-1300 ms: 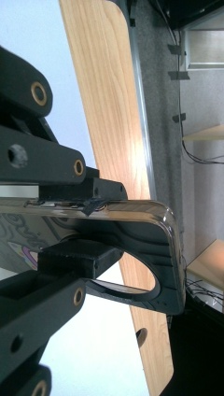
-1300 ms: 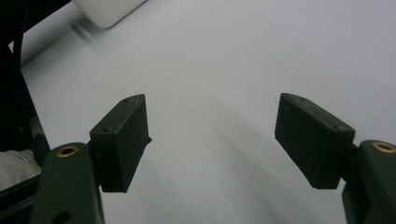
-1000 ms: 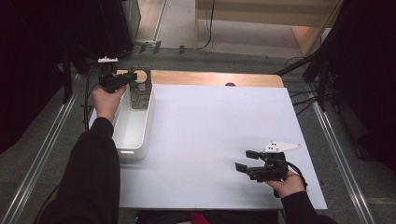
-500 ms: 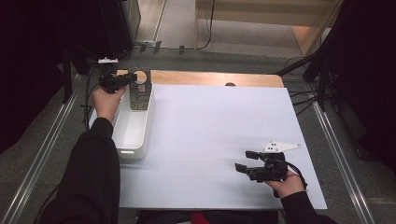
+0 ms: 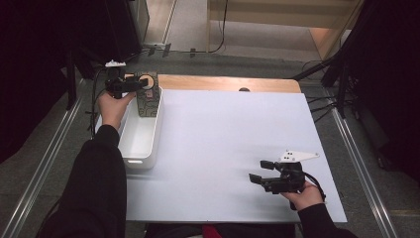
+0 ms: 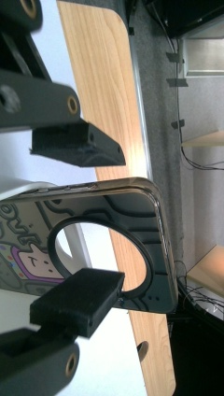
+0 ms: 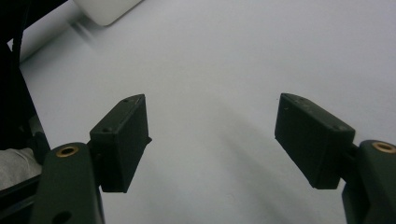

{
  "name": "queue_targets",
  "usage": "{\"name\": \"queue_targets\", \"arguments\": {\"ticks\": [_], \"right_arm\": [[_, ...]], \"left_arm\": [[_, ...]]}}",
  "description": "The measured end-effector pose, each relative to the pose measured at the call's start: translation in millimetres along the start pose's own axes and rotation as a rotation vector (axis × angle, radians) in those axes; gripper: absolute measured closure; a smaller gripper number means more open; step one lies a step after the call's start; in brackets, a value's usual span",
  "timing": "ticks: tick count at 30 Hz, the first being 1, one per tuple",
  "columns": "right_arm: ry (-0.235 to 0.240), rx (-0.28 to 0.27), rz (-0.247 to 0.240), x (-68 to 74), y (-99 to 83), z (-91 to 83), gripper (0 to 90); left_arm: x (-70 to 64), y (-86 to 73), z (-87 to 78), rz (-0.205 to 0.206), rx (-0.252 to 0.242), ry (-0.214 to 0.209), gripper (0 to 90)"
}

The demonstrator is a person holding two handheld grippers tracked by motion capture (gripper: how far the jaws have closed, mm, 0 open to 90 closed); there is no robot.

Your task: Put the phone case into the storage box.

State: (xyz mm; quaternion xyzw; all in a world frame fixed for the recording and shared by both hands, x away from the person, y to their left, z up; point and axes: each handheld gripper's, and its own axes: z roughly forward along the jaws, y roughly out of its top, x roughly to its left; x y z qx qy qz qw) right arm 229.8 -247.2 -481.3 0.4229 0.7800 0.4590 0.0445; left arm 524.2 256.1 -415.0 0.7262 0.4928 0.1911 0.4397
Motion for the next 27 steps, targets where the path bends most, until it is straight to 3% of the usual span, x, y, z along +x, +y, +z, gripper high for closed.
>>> {"name": "queue_targets", "arguments": {"ticks": [7,17,27], "right_arm": [[-0.001,0.000,0.003,0.2,-0.2,-0.3,25.2],[0.002,0.002,0.003,0.1,-0.3,-0.8,25.2],[0.003,0.002,0.007,-0.5,0.5,-1.4,25.2]], "left_arm": [[4.0,1.4,-6.0,-0.044,0.010,-0.043,35.5],[1.2,5.6,-17.0,-0.042,0.026,-0.041,35.5],[-4.4,9.5,-25.8,-0.046,0.039,-0.070,35.5]]}}
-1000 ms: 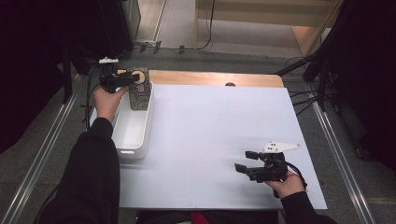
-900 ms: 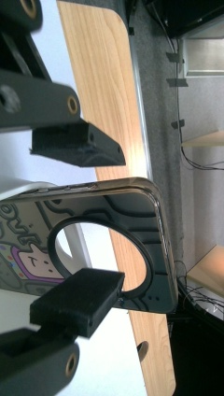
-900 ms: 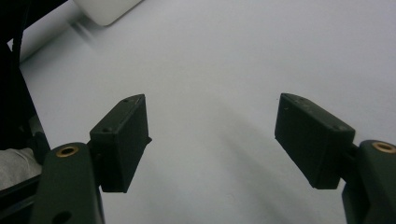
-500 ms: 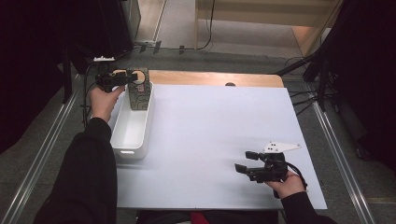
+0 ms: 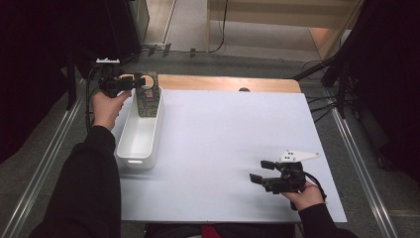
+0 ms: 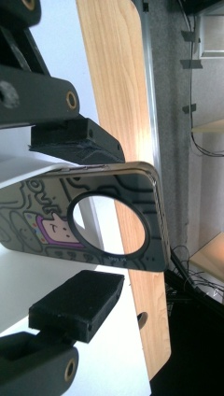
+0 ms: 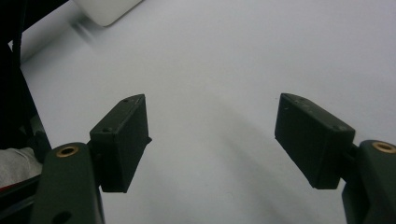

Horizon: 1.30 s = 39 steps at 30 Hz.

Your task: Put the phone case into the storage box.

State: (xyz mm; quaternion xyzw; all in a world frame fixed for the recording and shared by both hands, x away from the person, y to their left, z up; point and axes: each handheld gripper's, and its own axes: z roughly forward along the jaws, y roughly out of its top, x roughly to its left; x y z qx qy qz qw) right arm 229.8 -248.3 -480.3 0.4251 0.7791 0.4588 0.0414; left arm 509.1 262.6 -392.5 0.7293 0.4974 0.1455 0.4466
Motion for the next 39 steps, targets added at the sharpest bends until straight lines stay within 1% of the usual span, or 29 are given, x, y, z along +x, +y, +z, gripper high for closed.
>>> {"name": "queue_targets", "arguments": {"ticks": [2,3,5,7,10,13,16,18,22,26,29,32,36,38,39], "right_arm": [[-0.002,-0.001,-0.003,-0.3,0.2,0.1,25.2],[-0.001,0.000,-0.001,-0.3,0.2,0.1,25.2],[0.000,-0.002,-0.003,-0.5,0.4,0.0,25.2],[0.000,-0.001,-0.002,-0.6,0.6,-0.1,25.2],[0.002,0.000,-0.002,-1.0,1.0,-0.4,25.2],[0.004,0.000,-0.005,-0.9,1.7,-0.2,25.2],[0.007,0.002,-0.008,-0.7,2.4,-0.1,25.2],[0.008,0.003,-0.006,-0.6,2.8,0.0,25.1],[0.010,0.003,-0.011,-0.3,4.2,0.1,25.2],[0.013,0.006,-0.014,0.1,5.1,1.1,25.1],[0.016,0.008,-0.019,0.5,6.2,1.6,25.2],[0.017,0.009,-0.021,0.7,7.0,2.4,25.2],[0.020,0.012,-0.026,1.6,7.6,2.7,25.2],[0.020,0.015,-0.027,1.8,8.1,2.7,25.2],[0.020,0.015,-0.028,1.9,8.4,2.6,25.2]], "left_arm": [[-0.3,0.2,-1.1,-0.013,0.015,-0.009,35.5],[0.0,0.2,-1.8,-0.017,0.022,-0.020,35.5],[0.4,0.2,-3.6,-0.023,0.032,-0.030,35.5],[0.0,0.4,-6.2,-0.029,0.033,-0.050,35.5],[-3.5,1.1,-10.7,-0.011,0.028,-0.058,35.4],[-7.7,1.7,-14.7,0.001,0.029,-0.075,35.4],[-9.9,1.5,-16.5,-0.007,0.053,-0.115,35.4],[-11.2,1.2,-18.6,-0.005,0.059,-0.124,35.4],[-13.9,0.8,-24.9,0.006,0.060,-0.134,35.4],[-18.5,-0.2,-30.6,0.030,0.071,-0.137,35.4],[-22.7,-0.3,-35.3,0.026,0.071,-0.167,35.5],[-28.7,-0.7,-39.7,0.051,0.071,-0.181,35.5],[-36.8,-1.2,-44.4,0.068,0.080,-0.198,35.4],[-40.9,-1.7,-46.8,0.077,0.080,-0.200,35.4],[-43.0,-2.0,-48.6,0.087,0.074,-0.191,35.4]]}}
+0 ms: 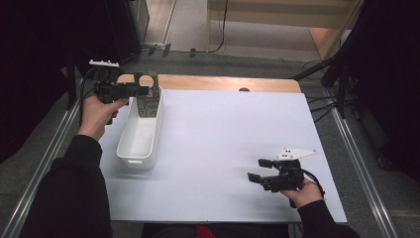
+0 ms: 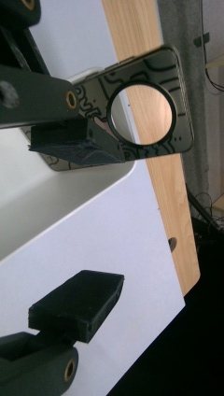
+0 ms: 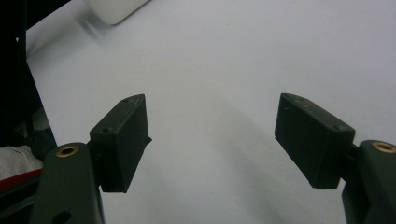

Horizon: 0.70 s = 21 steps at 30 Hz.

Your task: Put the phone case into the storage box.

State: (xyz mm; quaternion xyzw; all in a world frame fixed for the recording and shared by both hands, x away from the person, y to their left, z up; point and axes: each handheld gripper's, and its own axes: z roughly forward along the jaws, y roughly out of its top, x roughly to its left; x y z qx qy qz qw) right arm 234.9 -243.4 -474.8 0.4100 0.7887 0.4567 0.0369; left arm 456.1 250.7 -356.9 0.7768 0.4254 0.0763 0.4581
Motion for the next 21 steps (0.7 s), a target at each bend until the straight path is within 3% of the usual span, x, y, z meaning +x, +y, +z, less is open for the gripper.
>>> {"name": "queue_targets", "arguments": {"ticks": [15,18,21], "right_arm": [[0.000,0.004,-0.011,0.7,3.5,1.4,25.2],[0.004,0.006,-0.015,0.7,4.8,2.4,25.2],[0.009,0.005,-0.019,0.8,6.3,3.8,25.2]], "left_arm": [[-24.7,-13.2,-18.2,0.028,-0.014,-0.046,35.5],[-29.8,-17.0,-21.1,0.027,-0.018,-0.081,35.5],[-36.3,-19.6,-22.8,0.051,-0.007,-0.082,35.5]]}}
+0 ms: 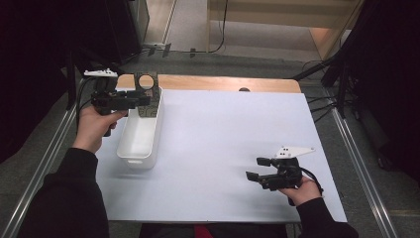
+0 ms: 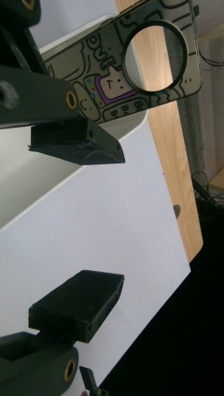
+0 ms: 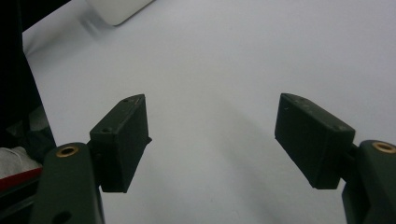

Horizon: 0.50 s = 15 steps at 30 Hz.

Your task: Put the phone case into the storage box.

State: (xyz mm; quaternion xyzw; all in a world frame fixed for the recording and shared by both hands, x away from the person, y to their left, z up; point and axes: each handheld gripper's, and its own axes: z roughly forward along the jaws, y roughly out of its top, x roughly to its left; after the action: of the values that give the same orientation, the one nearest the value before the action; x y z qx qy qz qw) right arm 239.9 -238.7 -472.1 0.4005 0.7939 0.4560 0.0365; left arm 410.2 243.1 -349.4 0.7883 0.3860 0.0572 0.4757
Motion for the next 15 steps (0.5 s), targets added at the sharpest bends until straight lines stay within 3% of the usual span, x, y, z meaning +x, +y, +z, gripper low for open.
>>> {"name": "queue_targets", "arguments": {"ticks": [15], "right_arm": [[0.019,-0.011,-0.005,-0.1,3.8,1.3,25.2]], "left_arm": [[-19.3,-15.4,-1.7,0.027,-0.001,-0.004,35.4]]}}
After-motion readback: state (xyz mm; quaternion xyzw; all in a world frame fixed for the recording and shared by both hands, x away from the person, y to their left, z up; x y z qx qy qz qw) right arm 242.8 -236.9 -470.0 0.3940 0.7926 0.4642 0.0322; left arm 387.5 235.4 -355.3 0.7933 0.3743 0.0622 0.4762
